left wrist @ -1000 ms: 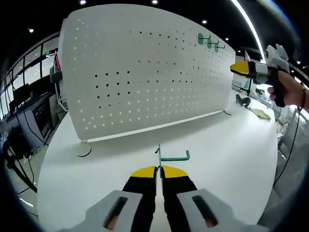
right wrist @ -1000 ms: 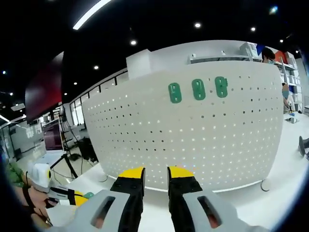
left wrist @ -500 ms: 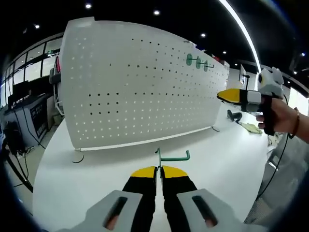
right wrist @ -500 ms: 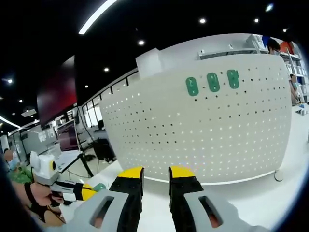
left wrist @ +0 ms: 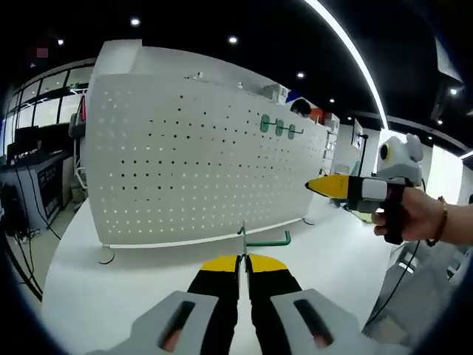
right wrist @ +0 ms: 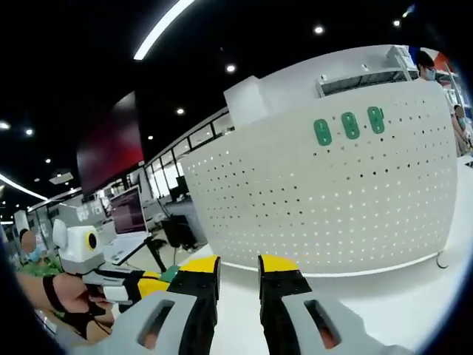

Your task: Insert the hook assembly into the mounting plate slot until the hook locks in place.

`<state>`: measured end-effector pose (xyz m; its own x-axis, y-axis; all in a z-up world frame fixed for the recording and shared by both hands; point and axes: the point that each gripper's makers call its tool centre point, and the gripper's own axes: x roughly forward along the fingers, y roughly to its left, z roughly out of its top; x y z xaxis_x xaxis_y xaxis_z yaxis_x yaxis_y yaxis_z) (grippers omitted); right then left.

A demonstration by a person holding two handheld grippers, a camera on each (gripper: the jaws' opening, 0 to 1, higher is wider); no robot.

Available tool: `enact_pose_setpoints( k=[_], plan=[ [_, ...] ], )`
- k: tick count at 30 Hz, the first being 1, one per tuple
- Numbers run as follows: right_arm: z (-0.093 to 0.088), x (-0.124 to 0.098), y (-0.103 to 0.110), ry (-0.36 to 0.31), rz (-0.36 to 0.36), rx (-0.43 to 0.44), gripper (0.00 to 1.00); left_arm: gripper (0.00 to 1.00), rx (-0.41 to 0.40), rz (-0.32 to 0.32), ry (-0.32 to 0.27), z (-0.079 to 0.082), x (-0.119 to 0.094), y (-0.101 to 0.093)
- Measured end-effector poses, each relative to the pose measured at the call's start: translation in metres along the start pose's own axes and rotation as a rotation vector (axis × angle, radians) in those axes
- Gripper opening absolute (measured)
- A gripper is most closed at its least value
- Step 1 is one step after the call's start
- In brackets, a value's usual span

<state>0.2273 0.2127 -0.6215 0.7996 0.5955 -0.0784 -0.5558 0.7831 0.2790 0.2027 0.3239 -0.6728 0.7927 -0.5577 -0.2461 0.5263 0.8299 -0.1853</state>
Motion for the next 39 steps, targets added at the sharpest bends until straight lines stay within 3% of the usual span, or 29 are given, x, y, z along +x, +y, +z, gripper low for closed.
enact_pose_setpoints(
  k=[11, 15, 20, 22, 24, 29, 39],
  plan=[
    [-0.013, -0.020, 0.045, -0.005, 0.108, 0.057, 0.20, 0.04, 0.026, -0.068, -0.055, 0.014, -0.007, -0.033],
    [-0.011, -0.025, 0.053, -0.028, 0.135, 0.127, 0.19, 0.04, 0.050, -0.068, -0.083, 0.019, -0.011, -0.039],
    [-0.012, -0.027, 0.063, -0.026, 0.151, 0.129, 0.18, 0.04, 0.063, -0.077, -0.093, 0.021, -0.014, -0.048],
    [-0.014, -0.029, 0.074, -0.008, 0.196, 0.194, 0.15, 0.04, 0.059, -0.090, -0.112, 0.024, -0.015, -0.052],
    [-0.016, -0.028, 0.077, 0.000, 0.201, 0.148, 0.13, 0.04, 0.083, -0.109, -0.139, 0.029, -0.017, -0.059],
    [-0.015, -0.029, 0.083, 0.001, 0.208, 0.161, 0.11, 0.04, 0.106, -0.134, -0.189, 0.037, -0.022, -0.069],
    [-0.012, -0.031, 0.084, -0.004, 0.216, 0.217, 0.05, 0.04, 0.128, -0.158, -0.203, 0.038, -0.023, -0.077]
  ],
)
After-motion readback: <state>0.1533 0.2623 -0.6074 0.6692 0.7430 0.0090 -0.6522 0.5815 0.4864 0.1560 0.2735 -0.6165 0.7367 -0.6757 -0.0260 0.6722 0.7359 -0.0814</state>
